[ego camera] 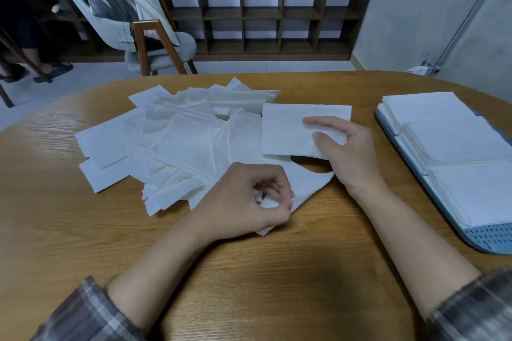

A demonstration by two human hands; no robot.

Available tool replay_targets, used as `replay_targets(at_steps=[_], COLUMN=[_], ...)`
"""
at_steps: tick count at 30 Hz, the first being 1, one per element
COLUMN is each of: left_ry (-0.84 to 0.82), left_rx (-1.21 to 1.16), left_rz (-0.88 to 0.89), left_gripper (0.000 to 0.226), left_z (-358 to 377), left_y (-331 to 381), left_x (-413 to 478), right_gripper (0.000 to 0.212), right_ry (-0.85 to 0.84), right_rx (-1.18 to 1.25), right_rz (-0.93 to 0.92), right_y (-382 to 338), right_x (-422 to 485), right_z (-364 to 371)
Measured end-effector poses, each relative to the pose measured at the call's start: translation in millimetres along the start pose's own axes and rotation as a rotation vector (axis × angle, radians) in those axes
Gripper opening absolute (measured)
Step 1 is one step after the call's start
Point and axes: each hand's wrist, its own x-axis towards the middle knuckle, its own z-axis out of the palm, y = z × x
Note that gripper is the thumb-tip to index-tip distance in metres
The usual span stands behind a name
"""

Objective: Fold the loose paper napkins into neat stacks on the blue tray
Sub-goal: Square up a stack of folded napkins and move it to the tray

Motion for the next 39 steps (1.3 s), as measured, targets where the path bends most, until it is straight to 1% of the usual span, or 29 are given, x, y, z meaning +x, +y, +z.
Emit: replay_targets(at_steps=[2, 4, 6, 7, 9, 10, 11, 13, 15, 17, 20, 23, 25, 27, 33, 35, 37, 39], left_ry=[0.038, 0.073, 0.117, 0.153, 0.238, 0.278, 0.314, 0.37, 0.422, 0.46, 0.503, 0.497, 0.483, 0.48, 0.456, 0.445, 0.455, 0.511], left_rx=[-0.039, -0.05, -0.068, -0.074, -0.089, -0.099, -0.104, -0.087, -0.041, -0.027, -0.095, -0.212, -0.243, -0.251, -0.204, -0.167, -0.102, 0.017], left_rz=[0.018, 0.036, 0.047, 0.052, 0.063, 0.069, 0.074, 0.084, 0.063, 0.024, -0.044, -0.099, -0.114, -0.12, -0.104, -0.102, -0.105, -0.102], left_gripper=[0.02, 0.023, 0.024, 0.025, 0.024, 0.022, 0.02, 0.014, 0.017, 0.019, 0.019, 0.019, 0.015, 0.011, 0.012, 0.013, 0.015, 0.019], left_z=[-1.9, -6.3, -10.3, -12.3, -15.6, -17.1, -18.1, -19.2, -19.3, -19.2, -19.1, -19.4, -18.5, -17.1, -14.8, -14.1, -13.4, -13.7], left_y=[-1.4, -1.6, 0.9, 1.6, 0.9, 0.2, -0.6, -2.6, -7.3, -13.4, -17.7, -15.2, -13.5, -12.9, -14.9, -17.3, -19.8, -23.7], left_x=[2.5, 4.3, 4.6, 4.8, 5.7, 5.8, 6.3, 7.0, 9.2, 12.6, 15.8, 16.0, 15.9, 15.9, 16.2, 16.4, 15.7, 15.6], right_gripper=[0.032, 0.027, 0.024, 0.029, 0.047, 0.052, 0.053, 0.041, 0.023, 0.02, 0.029, 0.057, 0.075, 0.082, 0.083, 0.082, 0.08, 0.078], right_ry=[-0.04, -0.081, -0.132, -0.167, -0.242, -0.27, -0.288, -0.301, -0.3, -0.29, -0.303, -0.358, -0.388, -0.407, -0.373, -0.367, -0.34, -0.304], right_rx=[0.028, 0.059, 0.131, 0.176, 0.209, 0.202, 0.203, 0.248, 0.295, 0.314, 0.317, 0.338, 0.328, 0.293, 0.105, 0.083, 0.076, 0.078], right_rz=[0.01, 0.013, 0.043, 0.068, 0.099, 0.104, 0.107, 0.116, 0.121, 0.144, 0.148, 0.106, 0.087, 0.07, -0.001, -0.013, -0.031, -0.05], right_y=[-2.3, -4.9, -5.2, -5.0, -3.7, -3.5, -2.8, -4.0, -5.1, -5.3, -7.2, -10.0, -10.4, -10.6, -13.4, -12.1, -12.0, -12.5], right_x=[-1.2, -1.9, -1.6, -1.5, -1.1, -1.5, -2.1, -3.8, -5.4, -6.9, -8.0, -10.4, -11.4, -12.2, -13.6, -13.4, -13.4, -12.9], right_z=[-0.5, 0.7, 1.8, 1.8, 1.8, 2.4, 3.2, 4.6, 5.2, 5.2, 7.1, 10.6, 13.0, 14.9, 16.4, 18.0, 19.3, 18.6])
